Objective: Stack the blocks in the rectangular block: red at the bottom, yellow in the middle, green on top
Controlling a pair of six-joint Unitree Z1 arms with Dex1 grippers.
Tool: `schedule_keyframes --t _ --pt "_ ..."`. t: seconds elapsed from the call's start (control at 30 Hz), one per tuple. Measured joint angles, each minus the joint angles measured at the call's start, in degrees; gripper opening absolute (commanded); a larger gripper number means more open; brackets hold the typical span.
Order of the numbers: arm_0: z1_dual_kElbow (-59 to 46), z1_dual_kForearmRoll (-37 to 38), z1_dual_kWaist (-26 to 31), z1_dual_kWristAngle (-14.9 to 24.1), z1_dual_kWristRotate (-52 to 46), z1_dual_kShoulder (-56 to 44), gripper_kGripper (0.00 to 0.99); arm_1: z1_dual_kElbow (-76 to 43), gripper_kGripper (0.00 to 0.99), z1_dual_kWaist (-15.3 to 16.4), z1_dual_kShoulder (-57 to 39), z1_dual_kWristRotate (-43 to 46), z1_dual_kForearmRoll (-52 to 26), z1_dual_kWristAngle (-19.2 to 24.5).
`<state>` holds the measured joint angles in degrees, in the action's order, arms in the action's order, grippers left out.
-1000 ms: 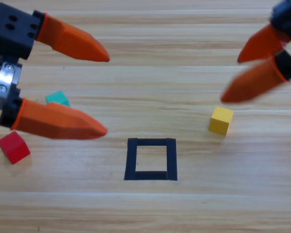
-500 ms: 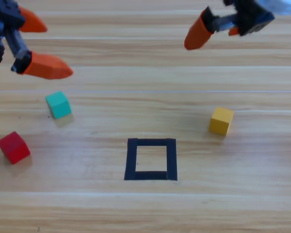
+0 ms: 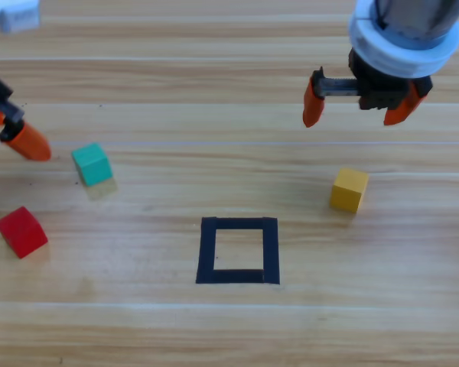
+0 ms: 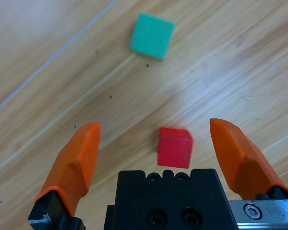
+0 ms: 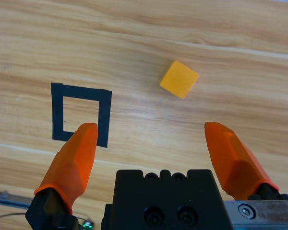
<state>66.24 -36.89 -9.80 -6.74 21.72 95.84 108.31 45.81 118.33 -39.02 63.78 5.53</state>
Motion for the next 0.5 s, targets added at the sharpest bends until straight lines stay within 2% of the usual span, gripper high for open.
schedule_keyframes --t 0.17,0.27,0.5 --pt "-1.05 -0.04 3.04 0.02 0.03 2.31 0.979 5.68 0.99 -0.13 5.18 -5.85 2.57 -0.28" --pt "-3.46 -0.04 3.39 0.02 0.9 2.29 0.971 9.19 0.99 -0.2 9.41 -9.27 4.0 -1.59" --pt "-5.63 -1.88 3.38 0.71 3.48 0.73 0.963 12.37 0.99 -0.65 15.68 -15.45 6.98 -1.59"
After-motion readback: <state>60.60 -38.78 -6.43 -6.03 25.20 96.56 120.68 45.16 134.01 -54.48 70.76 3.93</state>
